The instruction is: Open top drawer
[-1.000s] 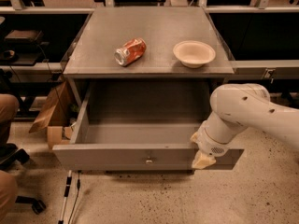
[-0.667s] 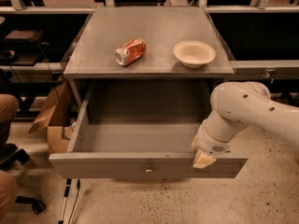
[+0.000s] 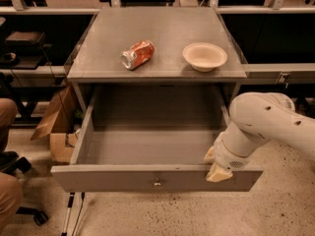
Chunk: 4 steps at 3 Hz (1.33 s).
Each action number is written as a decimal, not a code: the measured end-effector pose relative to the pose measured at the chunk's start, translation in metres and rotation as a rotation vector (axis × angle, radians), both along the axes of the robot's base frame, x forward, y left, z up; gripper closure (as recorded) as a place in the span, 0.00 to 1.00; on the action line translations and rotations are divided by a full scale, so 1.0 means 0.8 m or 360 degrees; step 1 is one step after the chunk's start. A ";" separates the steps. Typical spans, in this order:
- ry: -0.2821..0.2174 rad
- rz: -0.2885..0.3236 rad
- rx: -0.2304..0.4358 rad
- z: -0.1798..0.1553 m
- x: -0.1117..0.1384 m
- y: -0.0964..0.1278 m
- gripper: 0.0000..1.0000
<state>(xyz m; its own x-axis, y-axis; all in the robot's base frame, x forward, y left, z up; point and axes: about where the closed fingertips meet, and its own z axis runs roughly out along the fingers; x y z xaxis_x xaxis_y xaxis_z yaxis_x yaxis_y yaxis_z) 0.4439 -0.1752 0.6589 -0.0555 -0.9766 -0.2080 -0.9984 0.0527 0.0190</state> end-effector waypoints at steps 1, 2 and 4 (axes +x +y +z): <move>0.0000 0.0000 0.0000 0.000 0.001 0.004 0.70; 0.0000 0.0000 0.0000 0.000 0.001 0.004 0.46; 0.0001 0.0001 -0.0001 0.000 0.000 0.004 0.00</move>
Offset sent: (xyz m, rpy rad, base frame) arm 0.0004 0.0028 0.0000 0.0000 0.0000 0.0000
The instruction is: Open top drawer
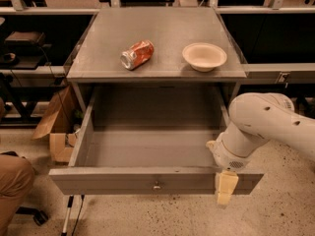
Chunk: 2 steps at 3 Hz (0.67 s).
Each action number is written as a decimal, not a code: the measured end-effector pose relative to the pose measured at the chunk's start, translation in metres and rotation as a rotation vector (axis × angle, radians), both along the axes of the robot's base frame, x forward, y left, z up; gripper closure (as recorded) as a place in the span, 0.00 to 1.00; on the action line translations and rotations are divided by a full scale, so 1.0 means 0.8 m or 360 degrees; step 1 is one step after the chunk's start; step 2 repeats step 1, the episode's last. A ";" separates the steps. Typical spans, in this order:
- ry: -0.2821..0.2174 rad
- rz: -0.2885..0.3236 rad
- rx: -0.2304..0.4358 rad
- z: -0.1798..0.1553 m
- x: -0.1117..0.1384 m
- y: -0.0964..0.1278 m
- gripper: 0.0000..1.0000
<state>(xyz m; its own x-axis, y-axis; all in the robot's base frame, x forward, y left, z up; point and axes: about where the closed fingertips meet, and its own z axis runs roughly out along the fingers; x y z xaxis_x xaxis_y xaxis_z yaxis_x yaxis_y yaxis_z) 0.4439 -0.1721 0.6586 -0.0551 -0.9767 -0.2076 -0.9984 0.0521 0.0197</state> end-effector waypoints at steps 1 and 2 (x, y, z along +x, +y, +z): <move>0.0000 0.0000 0.0000 0.000 0.000 0.000 0.00; 0.0000 0.0000 0.0000 0.000 0.000 0.000 0.00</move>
Offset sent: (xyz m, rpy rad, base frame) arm 0.0000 0.0000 0.0000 0.0000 0.0000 0.0000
